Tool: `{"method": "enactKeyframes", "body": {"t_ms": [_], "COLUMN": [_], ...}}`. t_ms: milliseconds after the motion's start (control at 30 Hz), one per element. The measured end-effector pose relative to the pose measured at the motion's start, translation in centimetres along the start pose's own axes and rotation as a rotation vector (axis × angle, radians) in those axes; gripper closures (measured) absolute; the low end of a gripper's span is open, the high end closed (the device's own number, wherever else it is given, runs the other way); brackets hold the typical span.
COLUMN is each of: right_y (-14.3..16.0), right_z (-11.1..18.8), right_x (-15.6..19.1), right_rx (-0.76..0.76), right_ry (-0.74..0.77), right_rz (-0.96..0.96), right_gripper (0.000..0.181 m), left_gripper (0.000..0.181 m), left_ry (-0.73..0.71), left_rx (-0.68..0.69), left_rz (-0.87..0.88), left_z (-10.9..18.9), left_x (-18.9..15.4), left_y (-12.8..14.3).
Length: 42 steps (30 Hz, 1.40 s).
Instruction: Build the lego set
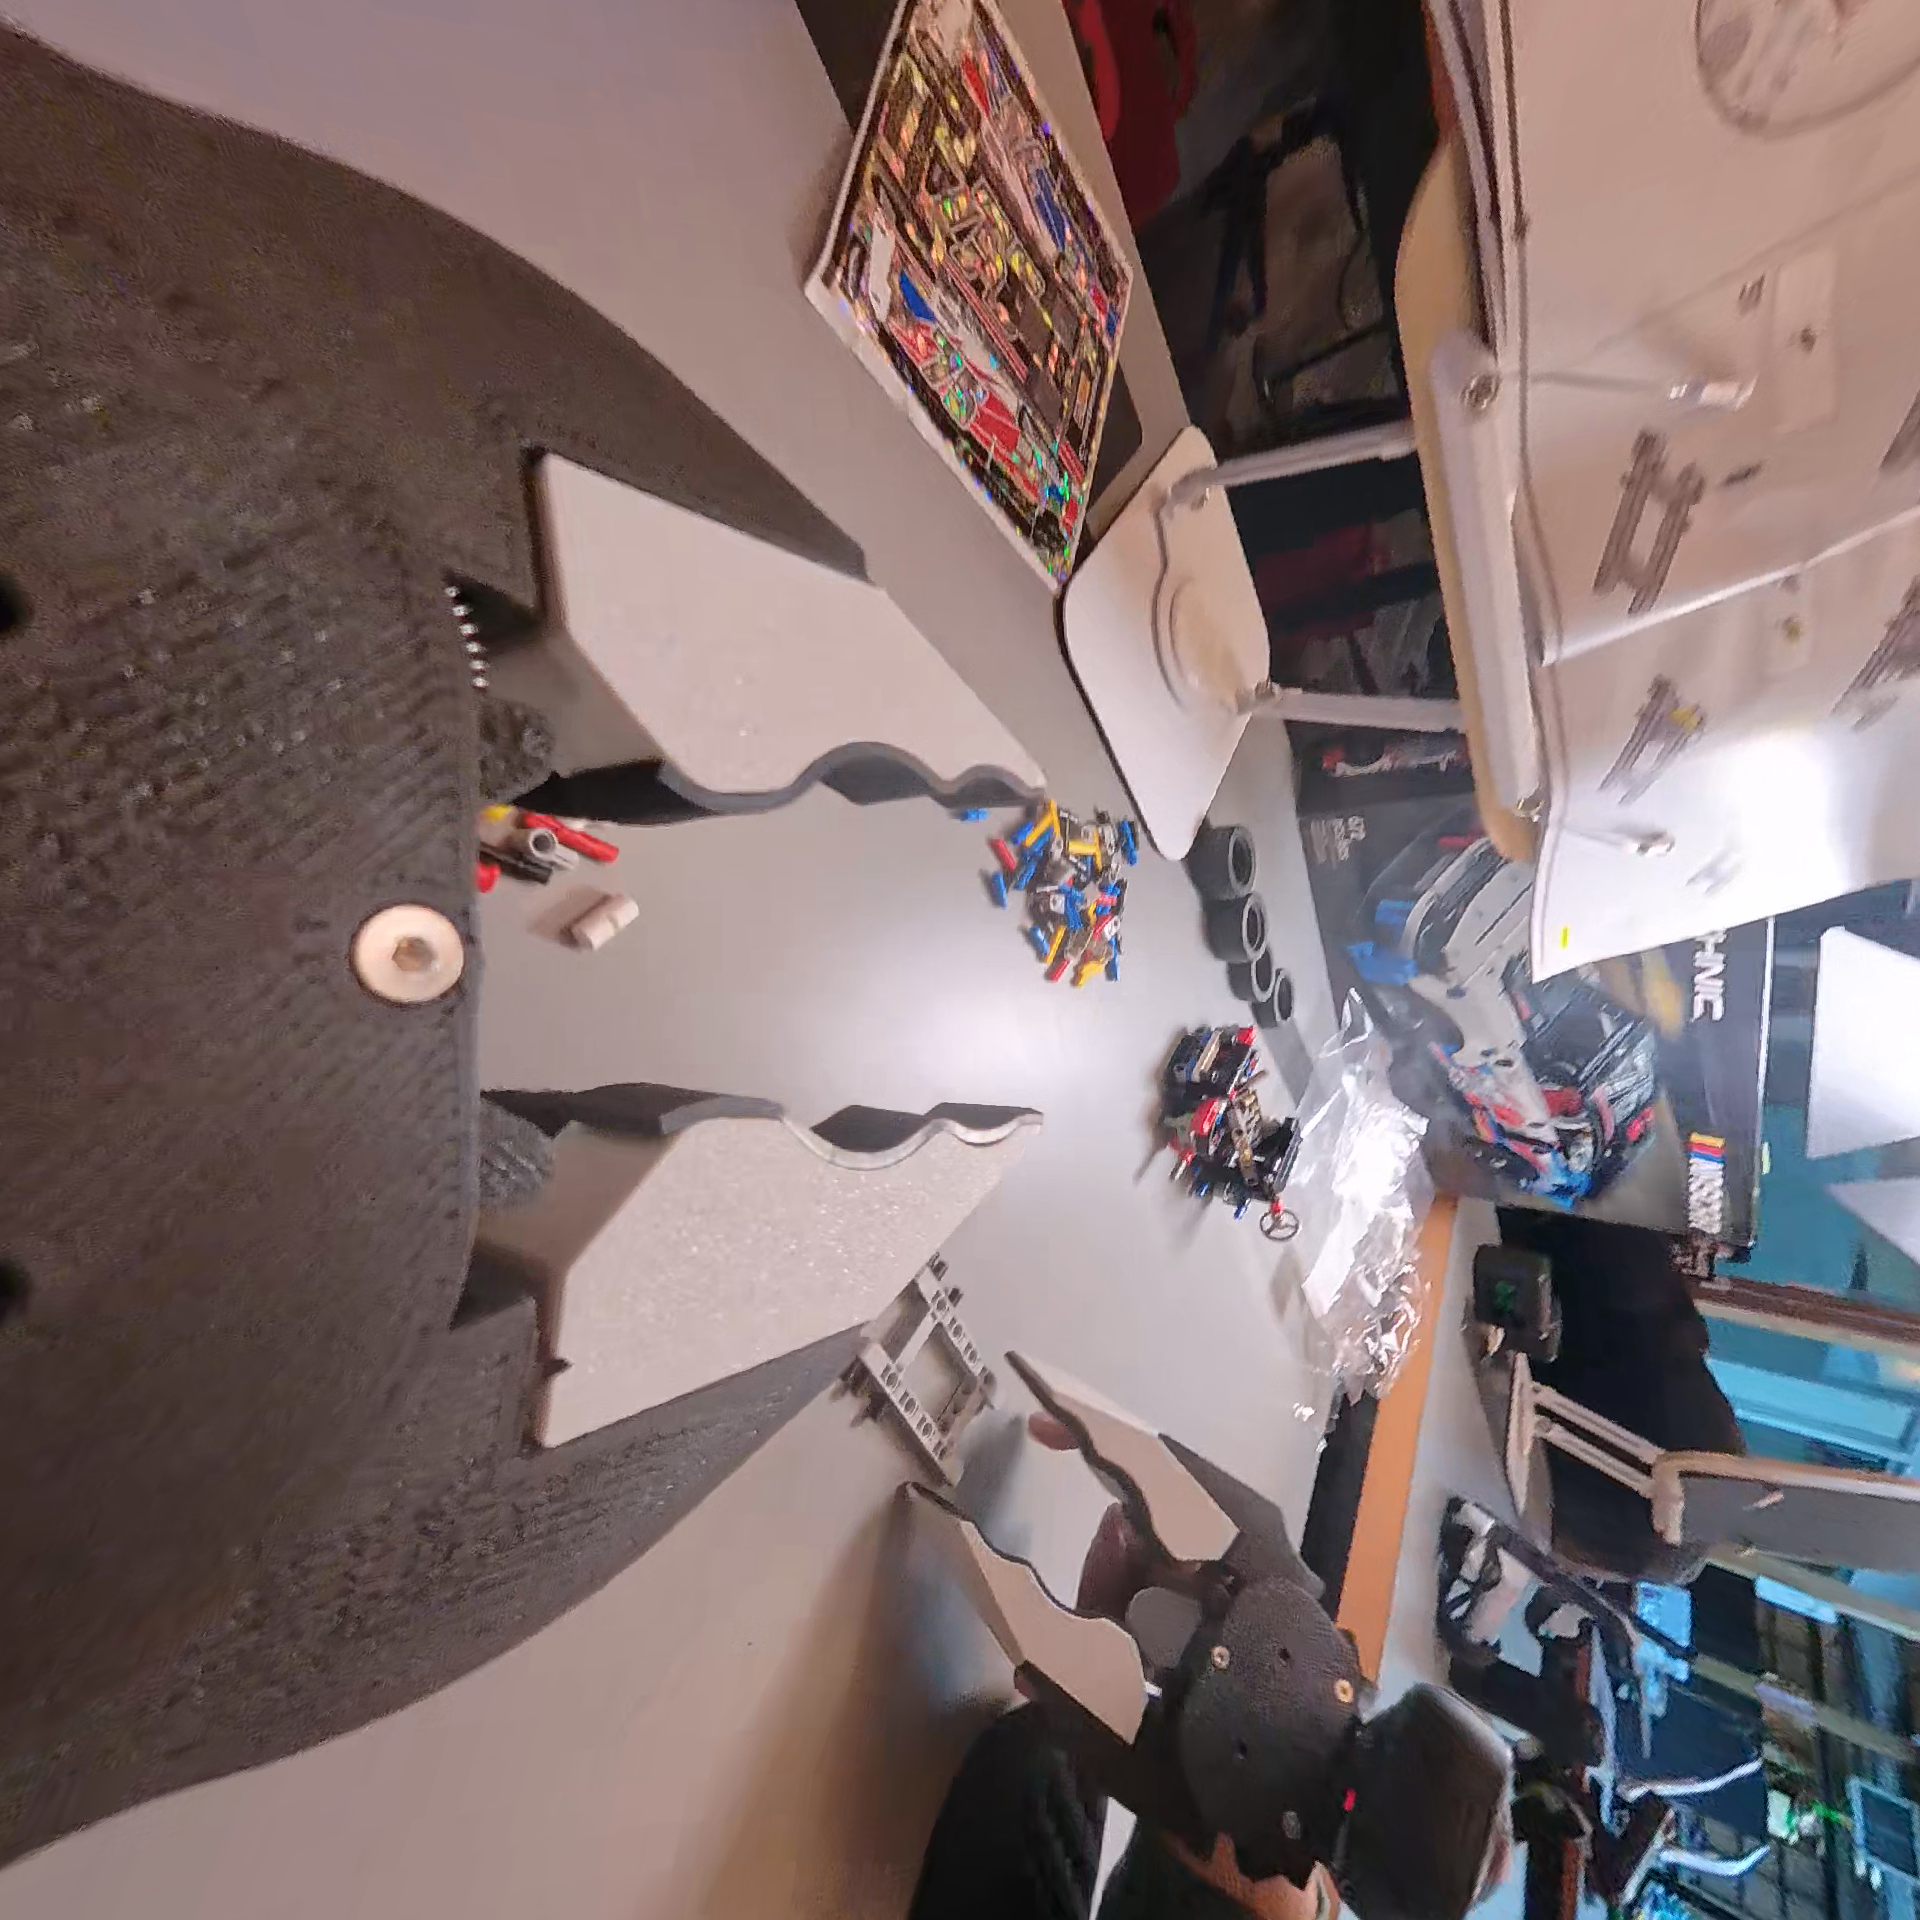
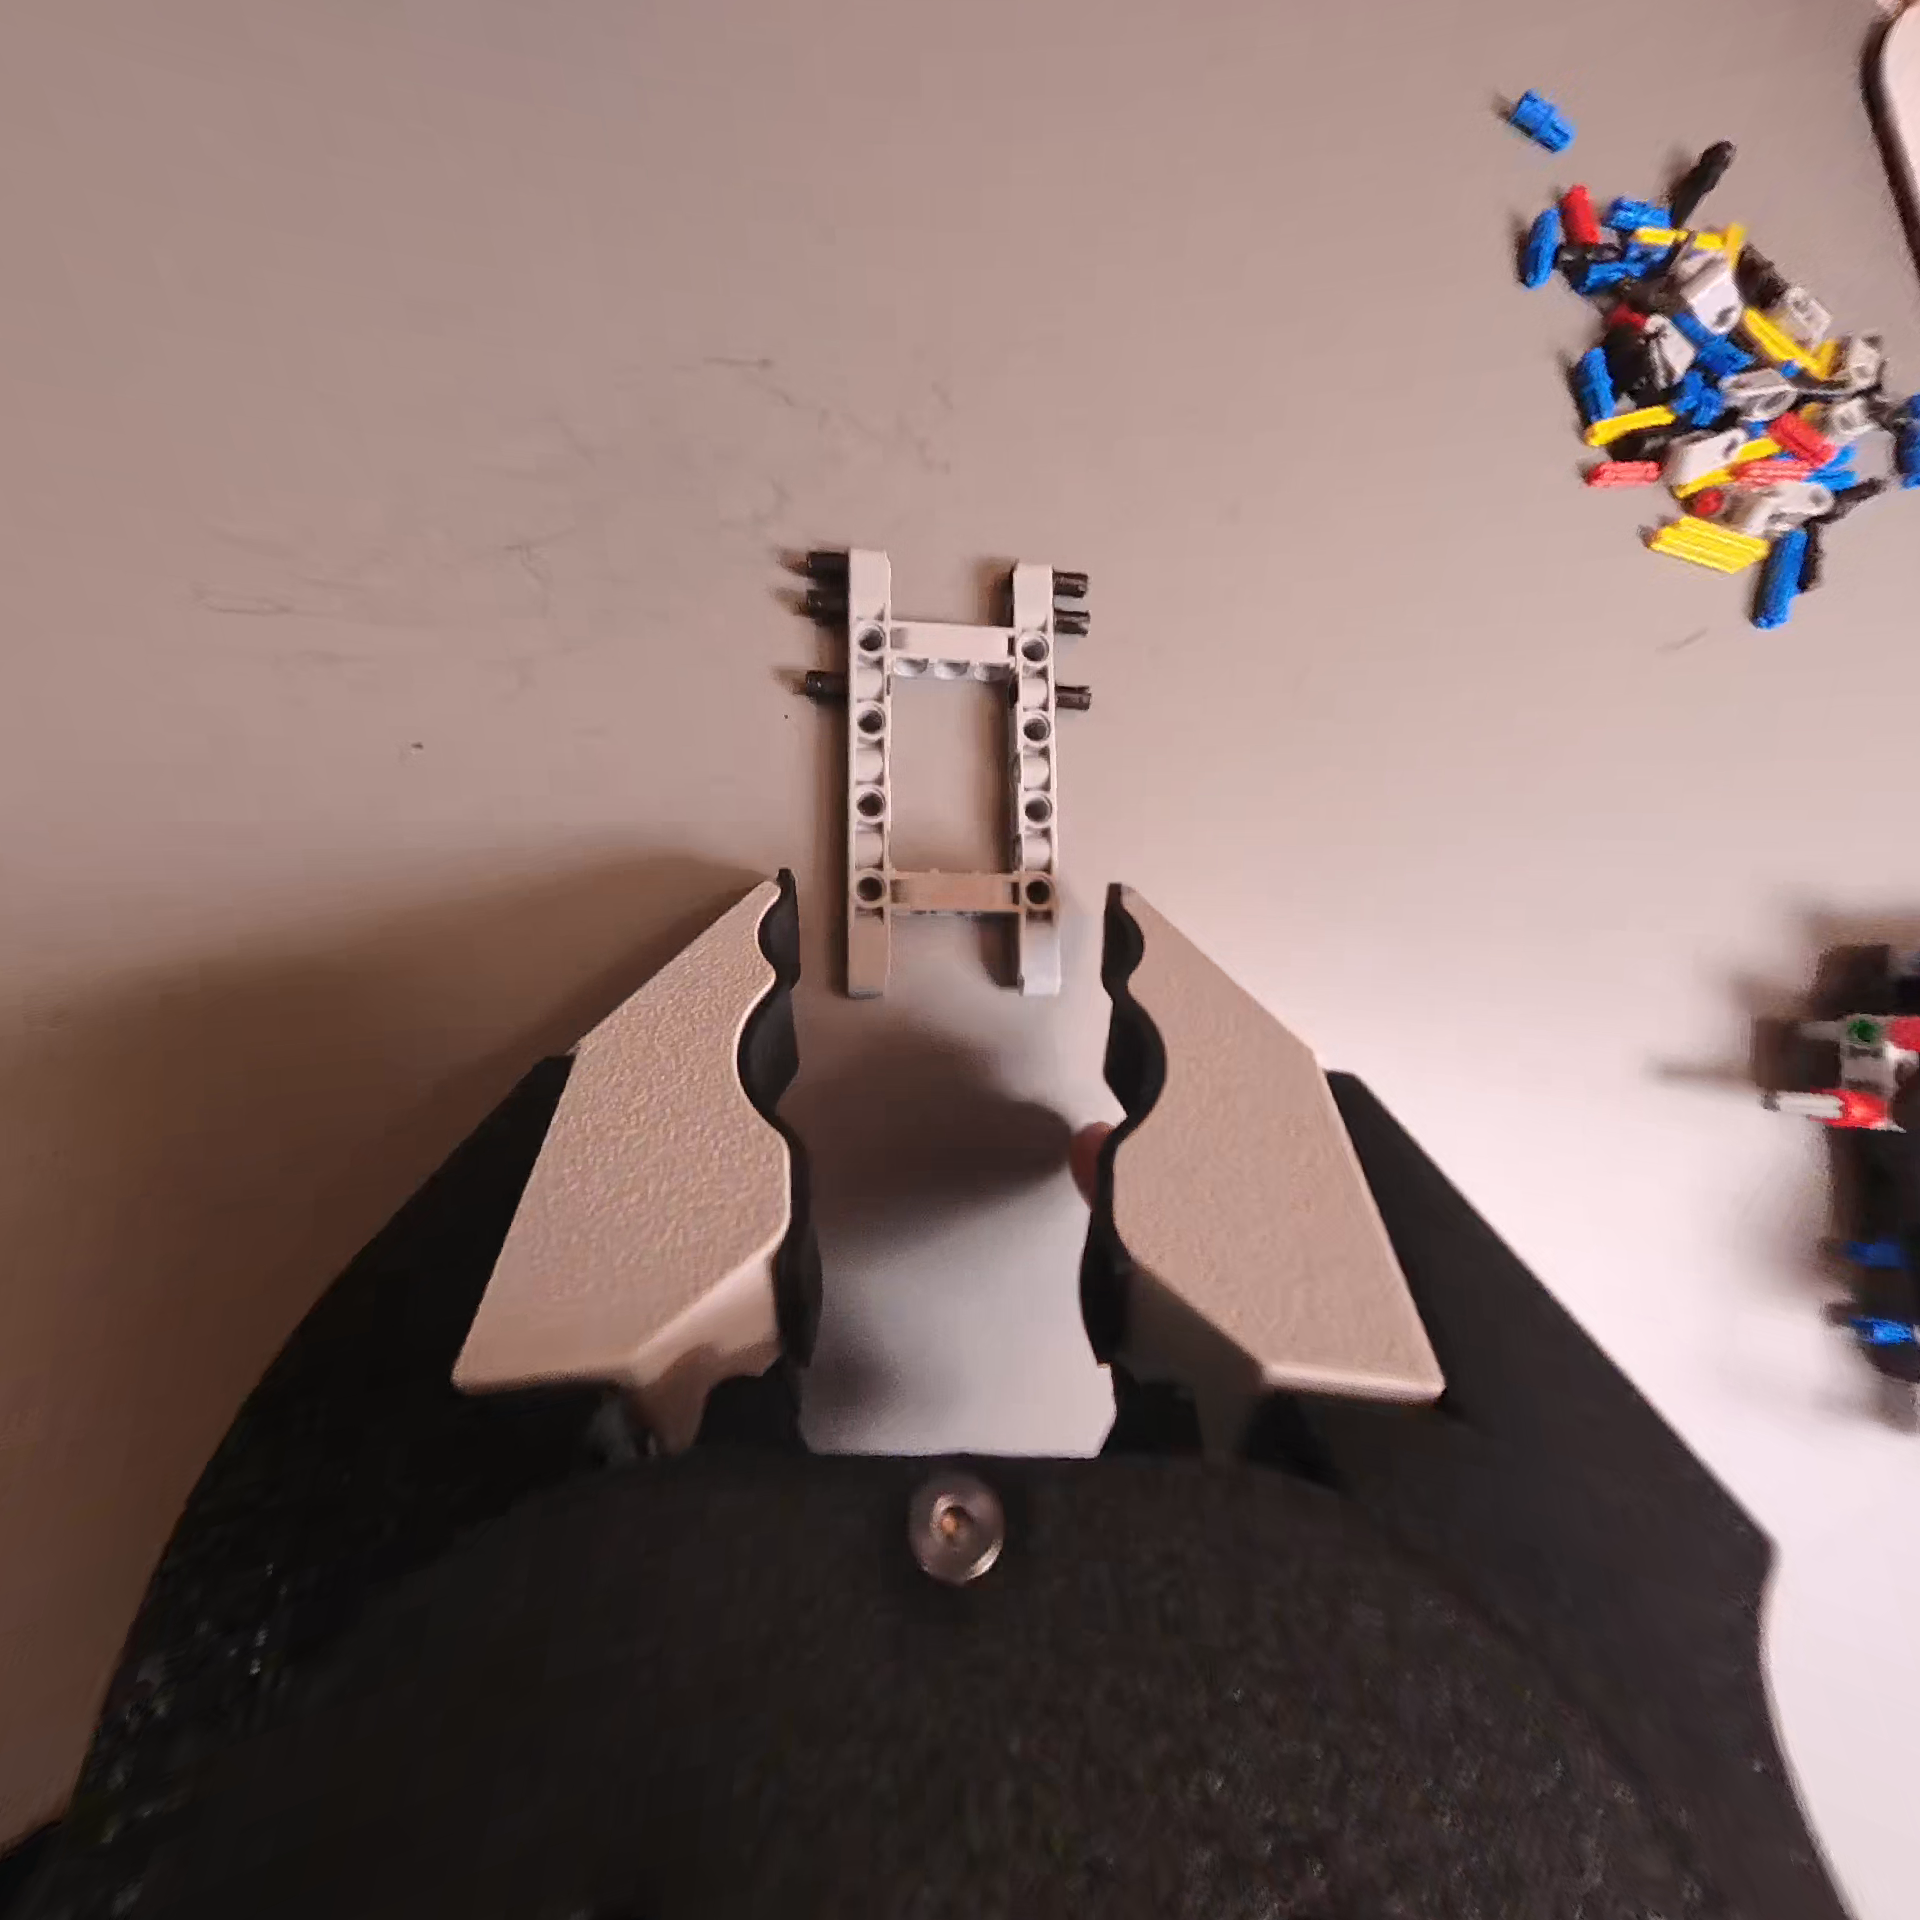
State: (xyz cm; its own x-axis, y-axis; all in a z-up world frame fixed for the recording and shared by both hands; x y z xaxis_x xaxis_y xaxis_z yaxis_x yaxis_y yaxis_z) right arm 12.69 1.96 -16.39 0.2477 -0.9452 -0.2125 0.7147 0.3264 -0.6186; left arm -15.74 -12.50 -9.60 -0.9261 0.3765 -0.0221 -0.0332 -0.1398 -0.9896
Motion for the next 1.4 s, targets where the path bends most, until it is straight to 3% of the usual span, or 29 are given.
{"method": "enactKeyframes", "body": {"t_ms": [67,300,467,533,667,833,1067,1267,1400], "right_y": [-0.2,-2.4,-3.1,-3.0,-3.0,-2.0,-0.6,-0.6,-0.8], "right_z": [-0.2,-1.6,-2.3,-1.8,0.6,2.9,3.3,2.7,2.9], "right_x": [-0.3,-1.7,-2.3,-2.4,-3.3,-5.2,-7.1,-7.2,-7.3], "right_rx": [0.01,0.065,0.046,-0.014,-0.195,-0.419,-0.585,-0.673,-0.718], "right_ry": [-0.037,-0.147,-0.135,-0.121,-0.019,0.228,0.435,0.497,0.575], "right_rz": [0.035,0.27,0.286,0.237,0.102,-0.081,-0.273,-0.348,-0.351], "right_gripper": [0.142,0.142,0.14,0.128,0.12,0.131,0.143,0.149,0.148], "left_gripper": [0.126,0.126,0.116,0.117,0.138,0.181,0.181,0.181,0.167], "left_ry": [-0.013,0.006,-0.002,-0.005,-0.047,-0.068,-0.131,-0.243,-0.257], "left_rx": [-0.015,0.019,0.051,0.057,0.033,-0.059,-0.141,-0.206,-0.183], "left_rz": [0.012,0.016,0.001,-0.016,-0.049,-0.1,-0.103,-0.062,-0.032], "left_z": [0.5,0.1,0.0,0.0,0.0,0.6,0.8,1.7,1.5], "left_x": [0.4,0.3,0.2,0.2,0.2,0.0,0.5,1.3,1.8], "left_y": [0.0,0.8,1.1,1.2,1.1,0.5,0.5,0.4,0.8]}}
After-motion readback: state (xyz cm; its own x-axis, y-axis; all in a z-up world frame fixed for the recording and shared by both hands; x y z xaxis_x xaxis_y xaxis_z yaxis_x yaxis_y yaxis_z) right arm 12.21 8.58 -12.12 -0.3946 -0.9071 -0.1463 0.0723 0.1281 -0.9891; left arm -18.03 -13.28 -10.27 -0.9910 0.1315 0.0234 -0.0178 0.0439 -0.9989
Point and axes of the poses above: each gripper's, where its closed fingertips meet, z back along the fingers, y out of its underside, x = y × z across the jaws, the point moved 9 cm from there along z, back along the fingers, and after that the axes turned 5 degrees about y, right-handed, at the moved point
